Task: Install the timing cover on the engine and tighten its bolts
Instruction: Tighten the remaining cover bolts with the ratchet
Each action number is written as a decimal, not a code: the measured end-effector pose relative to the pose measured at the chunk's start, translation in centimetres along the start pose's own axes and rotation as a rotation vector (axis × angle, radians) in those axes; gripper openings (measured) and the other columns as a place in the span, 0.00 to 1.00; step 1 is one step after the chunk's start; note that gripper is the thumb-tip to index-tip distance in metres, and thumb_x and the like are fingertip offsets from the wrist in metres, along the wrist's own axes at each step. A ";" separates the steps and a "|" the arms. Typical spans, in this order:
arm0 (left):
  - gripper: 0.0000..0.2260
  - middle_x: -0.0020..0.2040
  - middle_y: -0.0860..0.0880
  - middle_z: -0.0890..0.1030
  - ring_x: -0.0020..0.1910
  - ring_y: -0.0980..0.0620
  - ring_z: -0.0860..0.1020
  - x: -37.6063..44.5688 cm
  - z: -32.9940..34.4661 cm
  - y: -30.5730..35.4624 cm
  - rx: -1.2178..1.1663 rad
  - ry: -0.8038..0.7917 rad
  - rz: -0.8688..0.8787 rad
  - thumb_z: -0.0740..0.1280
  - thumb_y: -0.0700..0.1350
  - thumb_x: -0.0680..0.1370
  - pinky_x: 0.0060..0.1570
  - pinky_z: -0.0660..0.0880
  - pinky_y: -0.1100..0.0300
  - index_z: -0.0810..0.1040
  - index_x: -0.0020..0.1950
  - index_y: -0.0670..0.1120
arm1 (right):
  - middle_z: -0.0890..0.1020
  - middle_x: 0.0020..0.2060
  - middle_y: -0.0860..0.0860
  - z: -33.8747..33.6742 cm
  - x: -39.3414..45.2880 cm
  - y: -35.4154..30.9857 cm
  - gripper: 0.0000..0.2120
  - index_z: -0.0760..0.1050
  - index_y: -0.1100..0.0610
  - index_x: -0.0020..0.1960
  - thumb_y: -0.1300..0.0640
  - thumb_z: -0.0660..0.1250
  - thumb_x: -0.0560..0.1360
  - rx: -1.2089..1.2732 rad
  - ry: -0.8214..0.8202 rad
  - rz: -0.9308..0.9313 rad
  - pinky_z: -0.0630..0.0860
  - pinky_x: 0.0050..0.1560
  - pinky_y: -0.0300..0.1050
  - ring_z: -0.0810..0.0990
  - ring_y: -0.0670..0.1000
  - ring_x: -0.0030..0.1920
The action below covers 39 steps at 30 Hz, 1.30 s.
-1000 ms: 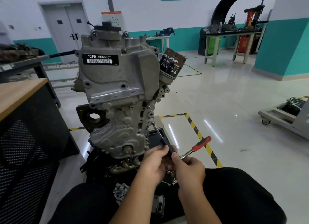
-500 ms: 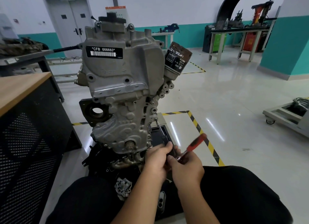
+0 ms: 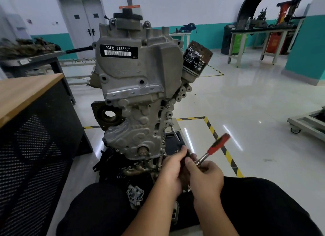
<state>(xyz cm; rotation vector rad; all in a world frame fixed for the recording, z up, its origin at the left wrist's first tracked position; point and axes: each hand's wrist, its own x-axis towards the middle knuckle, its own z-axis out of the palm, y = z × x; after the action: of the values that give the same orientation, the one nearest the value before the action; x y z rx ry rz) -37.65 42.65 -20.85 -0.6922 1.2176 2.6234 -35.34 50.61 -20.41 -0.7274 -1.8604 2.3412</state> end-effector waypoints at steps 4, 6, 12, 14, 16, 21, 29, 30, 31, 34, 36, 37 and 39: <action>0.13 0.41 0.45 0.84 0.24 0.51 0.74 -0.4 0.6 -0.1 -0.027 0.051 -0.047 0.65 0.52 0.83 0.24 0.71 0.64 0.84 0.53 0.45 | 0.82 0.30 0.57 -0.1 -0.1 -1.0 0.10 0.82 0.62 0.46 0.55 0.74 0.78 0.387 -0.143 0.312 0.72 0.25 0.40 0.77 0.49 0.25; 0.12 0.43 0.43 0.85 0.31 0.48 0.80 -0.5 0.7 -0.5 0.026 0.088 0.034 0.66 0.49 0.83 0.34 0.79 0.58 0.84 0.47 0.43 | 0.84 0.34 0.56 -0.2 0.1 -0.4 0.09 0.79 0.61 0.43 0.57 0.76 0.76 0.236 -0.088 0.167 0.77 0.33 0.45 0.82 0.54 0.33; 0.15 0.32 0.44 0.80 0.28 0.47 0.79 -1.1 0.9 0.0 0.026 0.070 0.005 0.73 0.53 0.78 0.34 0.81 0.56 0.84 0.39 0.43 | 0.80 0.27 0.54 -0.1 -0.4 -1.2 0.10 0.79 0.60 0.45 0.55 0.74 0.78 0.393 -0.157 0.252 0.71 0.22 0.38 0.75 0.46 0.22; 0.14 0.30 0.46 0.80 0.25 0.50 0.76 -1.4 1.2 0.0 -0.011 0.036 -0.035 0.68 0.52 0.81 0.28 0.76 0.61 0.83 0.43 0.42 | 0.78 0.27 0.54 -0.3 -0.2 -1.9 0.10 0.79 0.58 0.47 0.52 0.69 0.81 0.595 -0.238 0.426 0.66 0.20 0.35 0.69 0.43 0.19; 0.11 0.32 0.44 0.79 0.26 0.49 0.76 -1.2 1.2 -0.3 0.003 0.047 0.002 0.66 0.48 0.83 0.28 0.73 0.62 0.80 0.46 0.43 | 0.79 0.29 0.57 -0.6 0.2 -2.1 0.09 0.77 0.59 0.44 0.55 0.72 0.79 0.384 -0.214 0.276 0.71 0.25 0.40 0.74 0.48 0.24; 0.16 0.51 0.36 0.83 0.47 0.41 0.83 -1.2 1.1 -0.4 0.009 0.029 0.046 0.71 0.50 0.79 0.54 0.80 0.47 0.81 0.56 0.37 | 0.81 0.31 0.49 0.2 0.2 -2.0 0.13 0.75 0.55 0.38 0.56 0.80 0.71 0.152 -0.087 0.079 0.70 0.31 0.40 0.79 0.48 0.31; 0.10 0.38 0.43 0.83 0.31 0.47 0.79 -0.8 1.1 -0.7 0.004 0.051 0.060 0.66 0.46 0.83 0.31 0.76 0.60 0.82 0.48 0.42 | 0.81 0.31 0.54 -0.5 0.4 -2.1 0.08 0.77 0.59 0.44 0.59 0.74 0.77 0.353 -0.109 0.269 0.73 0.28 0.40 0.81 0.51 0.29; 0.09 0.42 0.41 0.85 0.37 0.44 0.82 -0.9 1.1 -0.7 0.000 0.051 0.074 0.67 0.45 0.82 0.38 0.80 0.55 0.82 0.48 0.41 | 0.82 0.33 0.51 -0.3 0.4 -2.1 0.09 0.76 0.57 0.42 0.58 0.76 0.75 0.292 -0.061 0.206 0.72 0.30 0.40 0.82 0.51 0.33; 0.09 0.43 0.40 0.85 0.40 0.43 0.83 -1.1 1.2 -0.7 -0.008 0.047 0.076 0.67 0.44 0.82 0.44 0.82 0.52 0.82 0.48 0.40 | 0.82 0.34 0.49 0.0 0.1 -2.1 0.10 0.76 0.55 0.41 0.58 0.77 0.74 0.291 -0.080 0.183 0.71 0.31 0.38 0.82 0.47 0.33; 0.11 0.36 0.44 0.83 0.27 0.49 0.80 -1.0 0.9 -0.4 -0.016 0.007 0.026 0.70 0.48 0.80 0.31 0.79 0.60 0.81 0.51 0.40 | 0.82 0.32 0.52 -0.1 0.3 -1.9 0.07 0.79 0.59 0.46 0.58 0.76 0.75 0.353 -0.079 0.245 0.72 0.30 0.38 0.78 0.44 0.27; 0.11 0.31 0.47 0.79 0.23 0.54 0.75 -0.7 0.7 -0.1 -0.024 0.003 -0.021 0.71 0.49 0.80 0.27 0.77 0.61 0.81 0.53 0.41 | 0.80 0.31 0.57 -0.4 -0.2 -2.8 0.05 0.80 0.59 0.52 0.57 0.71 0.80 0.621 -0.242 0.504 0.71 0.24 0.37 0.74 0.46 0.22; 0.09 0.30 0.48 0.79 0.24 0.54 0.74 -0.6 0.6 0.0 -0.017 0.015 -0.026 0.71 0.48 0.80 0.28 0.78 0.60 0.81 0.52 0.42 | 0.79 0.30 0.58 -0.5 -0.1 -2.9 0.05 0.80 0.59 0.53 0.57 0.69 0.81 0.691 -0.259 0.565 0.69 0.21 0.36 0.72 0.45 0.21; 0.07 0.30 0.47 0.79 0.22 0.52 0.74 -0.5 0.7 -0.1 0.026 0.038 -0.017 0.72 0.48 0.78 0.26 0.75 0.62 0.80 0.47 0.44 | 0.80 0.30 0.57 -0.5 0.3 -2.7 0.06 0.78 0.61 0.49 0.58 0.71 0.79 0.510 -0.214 0.436 0.71 0.23 0.39 0.75 0.47 0.23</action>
<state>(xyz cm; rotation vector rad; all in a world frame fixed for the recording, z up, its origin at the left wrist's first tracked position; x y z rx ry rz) -37.41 43.22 -20.26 -0.7478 1.2473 2.5874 -36.03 51.91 -18.04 -0.9072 -1.1379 3.0907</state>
